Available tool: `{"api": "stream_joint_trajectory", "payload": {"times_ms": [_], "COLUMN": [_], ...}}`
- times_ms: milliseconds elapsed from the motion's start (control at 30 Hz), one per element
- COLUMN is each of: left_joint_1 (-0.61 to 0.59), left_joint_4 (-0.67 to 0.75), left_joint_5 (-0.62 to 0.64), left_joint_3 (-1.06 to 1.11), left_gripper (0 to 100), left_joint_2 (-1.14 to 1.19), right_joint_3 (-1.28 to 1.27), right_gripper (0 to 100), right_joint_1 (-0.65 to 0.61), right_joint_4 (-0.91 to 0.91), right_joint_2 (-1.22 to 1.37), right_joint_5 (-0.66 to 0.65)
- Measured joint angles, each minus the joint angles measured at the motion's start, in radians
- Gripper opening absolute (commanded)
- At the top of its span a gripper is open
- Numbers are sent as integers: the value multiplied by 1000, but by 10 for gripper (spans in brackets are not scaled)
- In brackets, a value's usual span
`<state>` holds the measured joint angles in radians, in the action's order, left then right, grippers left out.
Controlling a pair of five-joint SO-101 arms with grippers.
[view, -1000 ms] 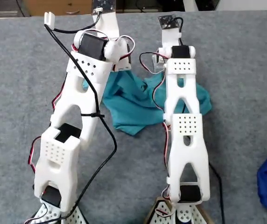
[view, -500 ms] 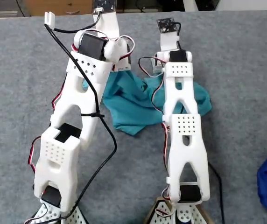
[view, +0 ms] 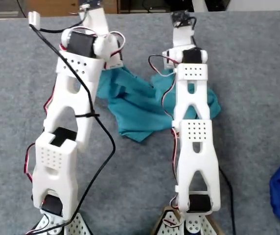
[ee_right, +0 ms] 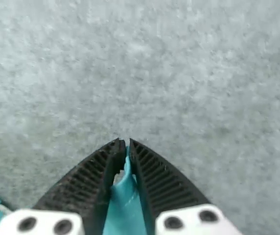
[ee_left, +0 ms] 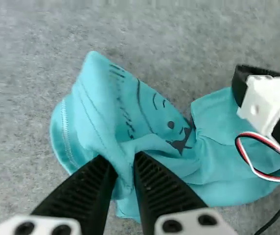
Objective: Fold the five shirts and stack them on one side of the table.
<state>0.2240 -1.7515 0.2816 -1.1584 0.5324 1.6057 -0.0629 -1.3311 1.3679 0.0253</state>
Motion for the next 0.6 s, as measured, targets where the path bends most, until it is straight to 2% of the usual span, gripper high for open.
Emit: {"api": "stream_joint_trajectory", "payload": {"times_ms": [267, 600], "left_joint_1": [-2, -2], "left_joint_4": [0, 0], "left_joint_5": [-44, -48], "left_joint_3": [-9, 123], "left_gripper": [20, 20], "left_joint_2": [-193, -411], "right_joint_3": [-2, 0], "right_gripper": [6, 6], "right_joint_1": [69, 160], "right_joint_4": [-20, -110], "right_joint_2": [-255, -749], "right_joint_5": [98, 114]}}
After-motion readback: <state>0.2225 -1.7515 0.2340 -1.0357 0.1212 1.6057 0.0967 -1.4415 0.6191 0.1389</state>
